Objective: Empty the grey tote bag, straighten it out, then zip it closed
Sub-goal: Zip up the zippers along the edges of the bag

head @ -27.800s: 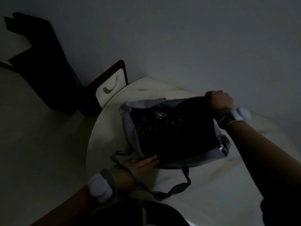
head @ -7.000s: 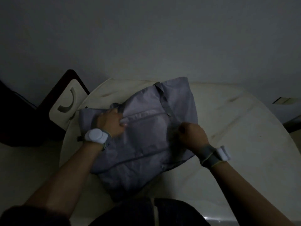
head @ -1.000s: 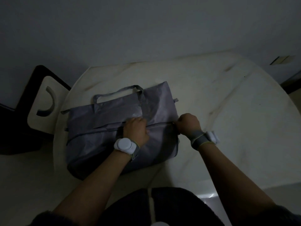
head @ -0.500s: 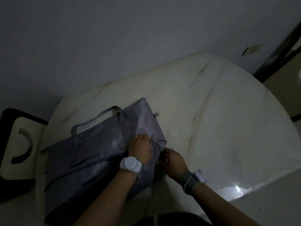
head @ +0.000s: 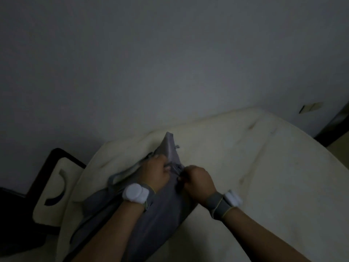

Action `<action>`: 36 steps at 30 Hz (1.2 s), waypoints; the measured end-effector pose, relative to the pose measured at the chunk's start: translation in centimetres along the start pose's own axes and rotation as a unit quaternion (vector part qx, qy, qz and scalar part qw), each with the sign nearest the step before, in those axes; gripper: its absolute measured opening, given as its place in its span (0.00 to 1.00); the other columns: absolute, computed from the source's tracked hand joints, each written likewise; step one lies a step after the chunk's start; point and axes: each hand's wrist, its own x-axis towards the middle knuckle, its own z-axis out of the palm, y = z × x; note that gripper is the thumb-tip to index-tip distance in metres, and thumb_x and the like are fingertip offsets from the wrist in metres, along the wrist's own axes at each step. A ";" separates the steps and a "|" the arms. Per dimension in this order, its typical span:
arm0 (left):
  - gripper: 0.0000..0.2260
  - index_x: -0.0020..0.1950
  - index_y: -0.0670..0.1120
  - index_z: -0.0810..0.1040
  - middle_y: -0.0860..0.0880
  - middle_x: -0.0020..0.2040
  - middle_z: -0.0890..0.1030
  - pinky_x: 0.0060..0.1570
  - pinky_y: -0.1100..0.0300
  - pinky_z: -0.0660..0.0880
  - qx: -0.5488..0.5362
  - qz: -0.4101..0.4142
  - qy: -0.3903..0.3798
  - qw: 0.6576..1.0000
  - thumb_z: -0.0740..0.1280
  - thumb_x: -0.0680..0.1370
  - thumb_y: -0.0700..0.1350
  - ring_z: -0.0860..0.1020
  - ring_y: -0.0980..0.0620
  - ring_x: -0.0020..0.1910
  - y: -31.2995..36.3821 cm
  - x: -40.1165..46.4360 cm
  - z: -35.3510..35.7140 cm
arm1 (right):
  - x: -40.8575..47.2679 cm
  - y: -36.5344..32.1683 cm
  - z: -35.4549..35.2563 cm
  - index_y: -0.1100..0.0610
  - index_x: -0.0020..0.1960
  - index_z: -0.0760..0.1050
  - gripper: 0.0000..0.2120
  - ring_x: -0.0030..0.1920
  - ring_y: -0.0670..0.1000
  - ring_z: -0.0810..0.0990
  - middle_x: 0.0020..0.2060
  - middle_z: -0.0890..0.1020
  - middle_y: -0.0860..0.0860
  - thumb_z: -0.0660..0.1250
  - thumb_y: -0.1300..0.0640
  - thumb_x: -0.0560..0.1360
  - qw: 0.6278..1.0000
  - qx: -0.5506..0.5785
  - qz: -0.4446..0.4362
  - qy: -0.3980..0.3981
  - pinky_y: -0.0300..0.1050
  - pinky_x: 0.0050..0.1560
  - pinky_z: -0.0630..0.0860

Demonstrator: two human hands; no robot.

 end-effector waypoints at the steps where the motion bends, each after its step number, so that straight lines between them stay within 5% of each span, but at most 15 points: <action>1: 0.04 0.41 0.46 0.71 0.40 0.45 0.78 0.37 0.55 0.69 -0.011 -0.008 0.043 0.999 0.65 0.74 0.43 0.76 0.38 0.44 0.2 0.6 -2.5 | 1.0 -1.8 -2.3 0.57 0.46 0.78 0.12 0.46 0.63 0.78 0.45 0.81 0.58 0.62 0.50 0.73 0.999 -0.012 -0.031 0.034 0.48 0.42 0.71; 9: 0.09 0.37 0.46 0.70 0.52 0.29 0.71 0.32 0.56 0.67 -0.155 -0.009 0.315 0.936 0.71 0.71 0.42 0.72 0.47 0.31 1.3 -3.7 -12.7 | -1.2 -13.2 -13.5 0.55 0.39 0.75 0.05 0.38 0.61 0.76 0.36 0.78 0.55 0.65 0.54 0.69 0.938 -0.111 -0.227 0.236 0.47 0.34 0.66; 13: 0.08 0.37 0.50 0.66 0.52 0.29 0.69 0.32 0.55 0.69 -0.204 -0.029 0.291 0.934 0.65 0.70 0.46 0.71 0.45 0.31 -1.5 -8.9 -6.7 | -4.5 -10.9 -8.5 0.53 0.44 0.75 0.06 0.39 0.55 0.74 0.38 0.78 0.52 0.68 0.51 0.71 0.933 -0.158 -0.270 0.176 0.46 0.37 0.66; 18: 0.14 0.37 0.55 0.62 0.55 0.29 0.65 0.32 0.61 0.60 -0.204 -0.052 0.267 0.940 0.65 0.67 0.38 0.63 0.56 0.31 -3.9 -13.2 -3.0 | -7.2 -4.6 -4.3 0.46 0.51 0.78 0.10 0.42 0.57 0.80 0.43 0.82 0.50 0.66 0.53 0.70 0.943 -0.278 -0.174 0.062 0.46 0.42 0.73; 23: 0.11 0.37 0.50 0.68 0.52 0.33 0.70 0.32 0.60 0.63 -0.203 -0.063 0.255 0.943 0.66 0.68 0.35 0.69 0.50 0.32 -3.9 -14.0 -3.4 | -8.4 -4.9 -7.3 0.43 0.57 0.78 0.13 0.45 0.56 0.81 0.46 0.83 0.49 0.63 0.49 0.74 0.948 -0.308 -0.058 0.058 0.45 0.40 0.73; 30: 0.07 0.42 0.44 0.74 0.46 0.37 0.78 0.32 0.62 0.61 -0.172 -0.022 0.250 0.953 0.68 0.69 0.34 0.73 0.49 0.34 -3.1 -14.6 -3.4 | -11.7 -12.7 -3.3 0.55 0.57 0.80 0.13 0.53 0.54 0.78 0.52 0.82 0.52 0.68 0.56 0.73 0.930 -0.181 -0.292 0.133 0.48 0.55 0.74; 36: 0.08 0.46 0.44 0.79 0.45 0.42 0.81 0.34 0.62 0.70 -0.176 0.033 0.258 0.949 0.67 0.69 0.35 0.76 0.48 0.39 -2.4 -15.1 -3.2 | -9.7 -12.8 -2.0 0.54 0.54 0.74 0.11 0.43 0.55 0.79 0.46 0.81 0.52 0.67 0.50 0.74 0.964 -0.146 -0.205 0.082 0.52 0.40 0.77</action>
